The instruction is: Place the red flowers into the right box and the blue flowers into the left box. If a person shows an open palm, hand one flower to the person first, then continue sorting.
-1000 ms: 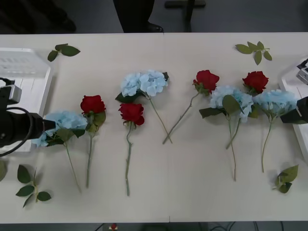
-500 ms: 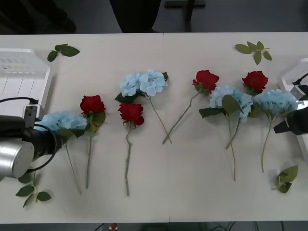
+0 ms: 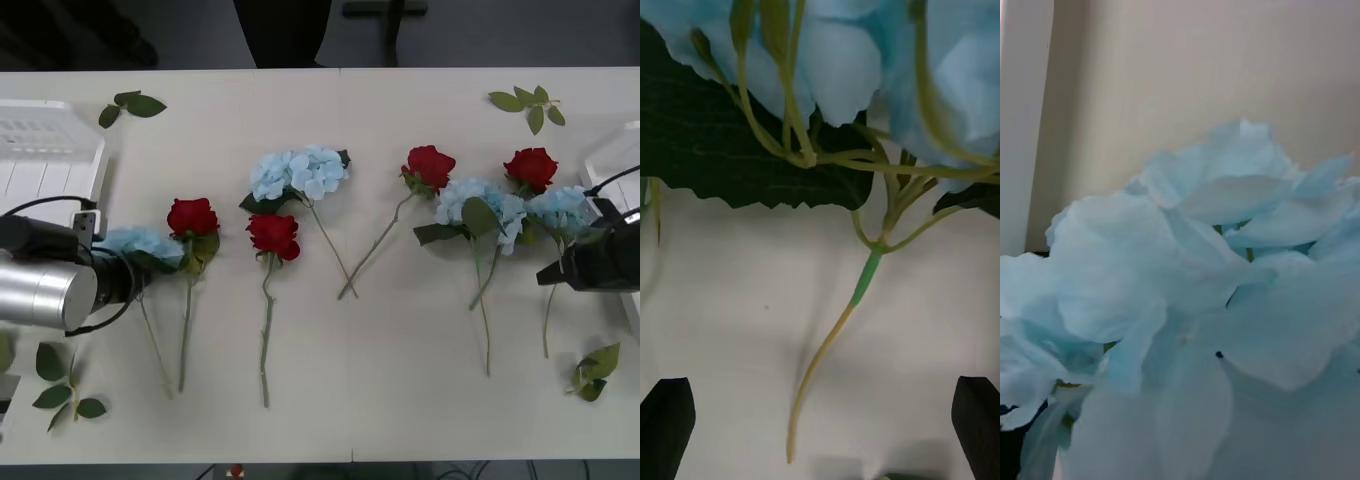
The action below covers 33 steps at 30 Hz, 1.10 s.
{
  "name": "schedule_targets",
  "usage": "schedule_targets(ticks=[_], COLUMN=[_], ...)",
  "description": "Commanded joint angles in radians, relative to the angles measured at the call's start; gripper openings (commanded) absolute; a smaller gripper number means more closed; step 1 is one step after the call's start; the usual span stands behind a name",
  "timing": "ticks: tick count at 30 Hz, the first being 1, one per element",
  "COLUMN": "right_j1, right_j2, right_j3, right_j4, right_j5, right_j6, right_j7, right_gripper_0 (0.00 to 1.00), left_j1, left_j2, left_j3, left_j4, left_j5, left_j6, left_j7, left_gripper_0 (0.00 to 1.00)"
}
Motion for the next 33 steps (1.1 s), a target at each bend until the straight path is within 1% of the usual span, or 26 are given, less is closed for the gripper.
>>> schedule_targets(ticks=[1, 3, 5, 7, 9, 10, 12, 13, 14, 15, 23, 27, 28, 29, 30, 31, 32, 33], right_j1=[-0.036, -0.036, -0.036, -0.034, -0.036, -0.036, -0.037, -0.036, -0.037, -0.037, -0.042, -0.04, -0.04, -0.042, -0.042, -0.042, -0.042, -0.04], right_j2=[0.026, 0.046, 0.057, 0.067, 0.077, 0.078, 0.087, 0.089, 0.09, 0.092, 0.092, 0.095, 0.095, 0.095, 0.095, 0.095, 0.095, 0.095], right_j3=[-0.008, -0.008, -0.008, -0.008, -0.008, -0.008, -0.005, -0.003, 0.003, 0.01, 0.052, 0.055, 0.058, 0.06, 0.06, 0.061, 0.063, 0.063], right_j4=[0.007, 0.007, 0.007, 0.009, 0.024, 0.029, 0.038, 0.04, 0.04, 0.04, 0.067, 0.067, 0.07, 0.072, 0.073, 0.073, 0.073, 0.073], right_j5=[0.056, 0.084, 0.089, 0.095, 0.098, 0.099, 0.105, 0.107, 0.112, 0.116, 0.138, 0.142, 0.145, 0.145, 0.147, 0.147, 0.147, 0.148], right_j6=[-0.017, -0.019, -0.024, -0.03, -0.043, -0.047, -0.063, -0.066, -0.074, -0.083, -0.14, -0.14, -0.14, -0.14, -0.143, -0.146, -0.146, -0.145], right_j7=[-0.058, -0.065, -0.069, -0.077, -0.086, -0.086, -0.091, -0.091, -0.092, -0.097, -0.124, -0.134, -0.134, -0.135, -0.135, -0.138, -0.14, -0.141], right_gripper_0=[1.0, 1.0, 1.0, 1.0, 1.0, 1.0, 1.0, 1.0, 1.0, 1.0, 1.0, 1.0, 0.95, 0.88, 0.7, 0.36, 0.2, 0.07], left_j1=[-0.054, -0.082, -0.101, -0.114, -0.12, -0.12, -0.12, -0.12, -0.12, -0.12, -0.122, -0.13, -0.131, -0.131, -0.131, -0.131, -0.133, -0.134], left_j2=[-0.011, -0.021, -0.028, -0.033, -0.036, -0.036, -0.036, -0.036, -0.036, -0.036, -0.031, -0.005, 0.002, 0.005, 0.01, 0.018, 0.022, 0.027], left_j3=[-0.001, -0.002, -0.002, -0.002, -0.002, -0.002, -0.002, -0.002, -0.002, -0.002, 0.016, 0.041, 0.048, 0.053, 0.062, 0.074, 0.082, 0.093], left_j4=[0.033, 0.067, 0.093, 0.111, 0.126, 0.126, 0.128, 0.13, 0.128, 0.13, 0.114, 0.047, 0.016, 0.004, -0.018, -0.047, -0.067, -0.093], left_j5=[-0.023, -0.04, -0.05, -0.06, -0.068, -0.071, -0.069, -0.069, -0.068, -0.068, -0.023, 0.038, 0.058, 0.066, 0.078, 0.095, 0.105, 0.121], left_j6=[-0.009, -0.009, -0.009, -0.012, -0.023, -0.026, -0.027, -0.027, -0.027, -0.026, -0.017, 0.074, 0.109, 0.124, 0.149, 0.183, 0.207, 0.238], left_j7=[-0.016, -0.016, -0.019, -0.019, -0.022, -0.022, -0.026, -0.025, -0.025, -0.025, -0.031, -0.045, -0.048, -0.048, -0.049, -0.053, -0.054, -0.057], left_gripper_0=[1.0, 0.99, 0.96, 0.88, 0.74, 0.69, 0.33, 0.24, 0.05, 0.0, 0.0, 0.0, 0.0, 0.0, 0.0, 0.0, 0.0, 0.0])
